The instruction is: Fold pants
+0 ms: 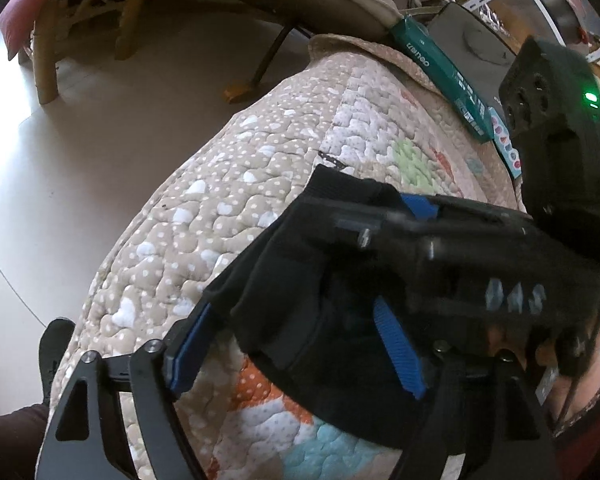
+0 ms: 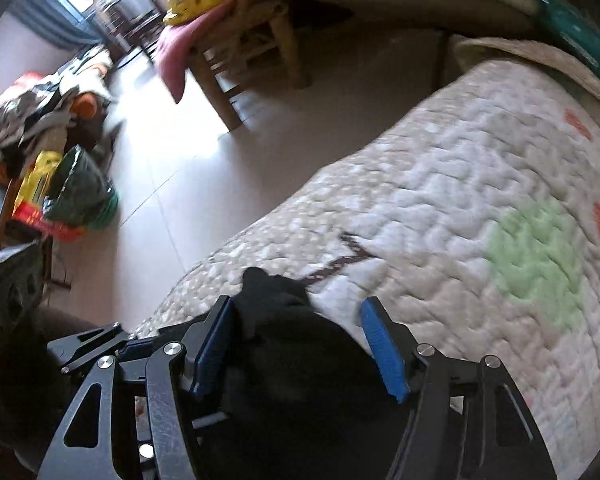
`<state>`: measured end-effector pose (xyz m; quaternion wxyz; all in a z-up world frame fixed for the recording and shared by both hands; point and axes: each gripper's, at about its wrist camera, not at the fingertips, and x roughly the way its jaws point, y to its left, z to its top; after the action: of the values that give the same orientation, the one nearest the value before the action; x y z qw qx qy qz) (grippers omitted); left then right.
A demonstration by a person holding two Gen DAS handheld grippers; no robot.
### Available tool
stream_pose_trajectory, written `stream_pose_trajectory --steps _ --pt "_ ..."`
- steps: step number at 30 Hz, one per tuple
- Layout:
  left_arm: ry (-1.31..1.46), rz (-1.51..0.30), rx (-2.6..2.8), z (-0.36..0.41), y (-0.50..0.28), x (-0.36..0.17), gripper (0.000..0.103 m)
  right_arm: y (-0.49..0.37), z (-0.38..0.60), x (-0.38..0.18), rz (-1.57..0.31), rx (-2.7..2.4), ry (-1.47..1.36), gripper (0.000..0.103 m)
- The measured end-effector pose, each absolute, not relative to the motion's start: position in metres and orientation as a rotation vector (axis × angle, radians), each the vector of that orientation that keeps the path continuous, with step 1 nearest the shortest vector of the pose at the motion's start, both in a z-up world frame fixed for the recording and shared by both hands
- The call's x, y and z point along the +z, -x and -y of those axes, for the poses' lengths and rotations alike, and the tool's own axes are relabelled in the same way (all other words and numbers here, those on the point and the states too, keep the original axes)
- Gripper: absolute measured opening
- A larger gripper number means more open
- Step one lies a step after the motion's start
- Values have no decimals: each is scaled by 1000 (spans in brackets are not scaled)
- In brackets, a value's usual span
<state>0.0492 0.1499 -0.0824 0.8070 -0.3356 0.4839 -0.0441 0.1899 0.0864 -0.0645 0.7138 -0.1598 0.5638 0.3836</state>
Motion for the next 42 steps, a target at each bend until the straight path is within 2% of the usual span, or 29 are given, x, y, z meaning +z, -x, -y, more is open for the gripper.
stream_pose_trajectory --steps 2,4,5,6,9,16,24,30,38,40,41,42 --pt "715 -1041 -91 -149 -51 -82 78 -182 -93 -64 -1250 884 381 65" --pt "681 -1059 -75 -149 -52 -80 55 -172 -96 -63 -1245 903 440 54" --pt "677 -1062 -70 -151 -51 -80 39 -167 -98 -64 -1235 897 482 42" --pt "708 -1063 -93 -155 -52 -80 31 -164 -98 -64 -1229 890 510 34" --pt "728 -1061 -115 -157 -51 -77 21 -164 -93 -58 -1232 878 480 28" --pt "756 -1030 -162 -150 -48 -58 19 -152 -92 -37 -1170 819 513 26" --pt "728 -982 -286 -113 -47 -20 19 -139 -46 12 -1085 764 428 26" --pt "671 -1022 -359 -55 -53 -12 19 -127 18 24 -1071 689 312 26" --pt "541 -1111 -444 47 -54 -34 20 -107 132 3 -1097 546 127 27" --pt "504 -1121 -448 61 -51 -37 24 -102 162 -7 -1110 508 71 32" --pt "485 -1125 -455 68 -49 -38 29 -100 176 -12 -1115 486 43 35" --pt "469 -1126 -475 75 -45 -36 38 -98 186 -14 -1119 465 20 44"
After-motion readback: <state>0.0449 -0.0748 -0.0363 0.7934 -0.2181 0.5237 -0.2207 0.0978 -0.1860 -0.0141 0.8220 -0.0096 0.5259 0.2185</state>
